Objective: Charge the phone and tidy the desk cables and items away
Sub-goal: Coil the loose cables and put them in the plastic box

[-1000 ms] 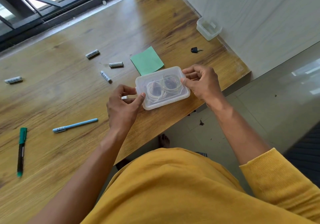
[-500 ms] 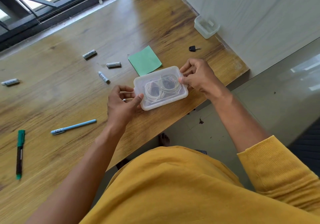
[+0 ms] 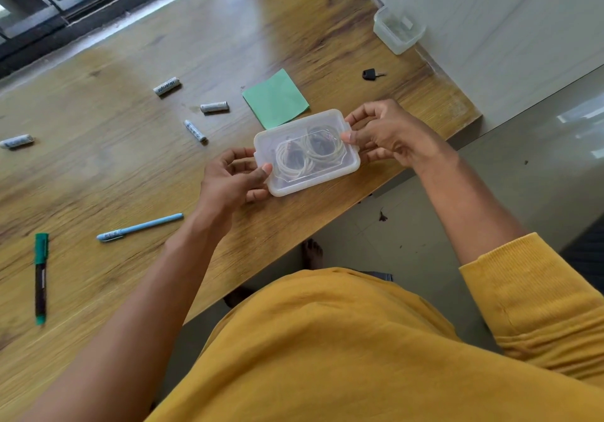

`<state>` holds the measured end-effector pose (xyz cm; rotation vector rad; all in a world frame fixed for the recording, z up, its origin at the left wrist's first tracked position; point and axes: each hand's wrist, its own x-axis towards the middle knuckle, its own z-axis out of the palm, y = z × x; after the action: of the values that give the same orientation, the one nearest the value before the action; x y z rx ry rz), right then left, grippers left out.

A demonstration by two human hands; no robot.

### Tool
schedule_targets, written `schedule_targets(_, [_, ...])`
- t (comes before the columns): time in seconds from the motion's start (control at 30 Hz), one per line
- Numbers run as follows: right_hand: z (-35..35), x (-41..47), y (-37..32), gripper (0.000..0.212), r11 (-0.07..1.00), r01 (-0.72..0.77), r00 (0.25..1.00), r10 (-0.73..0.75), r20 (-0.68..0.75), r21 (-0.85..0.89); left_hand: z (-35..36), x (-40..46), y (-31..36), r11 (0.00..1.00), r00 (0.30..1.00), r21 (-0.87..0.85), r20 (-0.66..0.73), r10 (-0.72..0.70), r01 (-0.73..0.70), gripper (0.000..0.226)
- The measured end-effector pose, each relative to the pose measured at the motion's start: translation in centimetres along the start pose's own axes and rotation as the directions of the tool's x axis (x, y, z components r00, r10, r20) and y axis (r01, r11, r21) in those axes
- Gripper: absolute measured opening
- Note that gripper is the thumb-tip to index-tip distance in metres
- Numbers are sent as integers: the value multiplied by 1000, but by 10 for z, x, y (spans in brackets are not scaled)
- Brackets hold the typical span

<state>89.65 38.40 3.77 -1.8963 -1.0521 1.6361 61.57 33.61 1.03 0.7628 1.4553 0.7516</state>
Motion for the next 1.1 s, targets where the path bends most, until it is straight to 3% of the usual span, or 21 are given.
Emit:
schedule_targets(0.23, [1, 3, 2, 31, 999, 42, 998, -42, 53, -8, 3, -1, -2, 979, 993, 166, 7, 118, -118, 36])
schedule_targets(0.5, [-1, 0, 1, 28, 986, 82, 996, -75, 53, -148, 9, -2, 8, 942, 990, 313, -33, 137, -120, 43])
schedule_targets(0.7, [-2, -1, 1, 27, 970, 97, 995, -97, 11, -222, 10, -10, 15, 907, 979, 396, -82, 189, -142, 33])
schedule_targets(0.9, [1, -6, 10, 33, 973, 161, 980, -177, -87, -168, 13, -12, 13, 834, 955, 531, -141, 261, -150, 45])
schedule_targets(1.1, [11, -4, 22, 43, 934, 218, 937, -282, -208, -284, 13, -14, 14, 812, 946, 573, -193, 262, -108, 44])
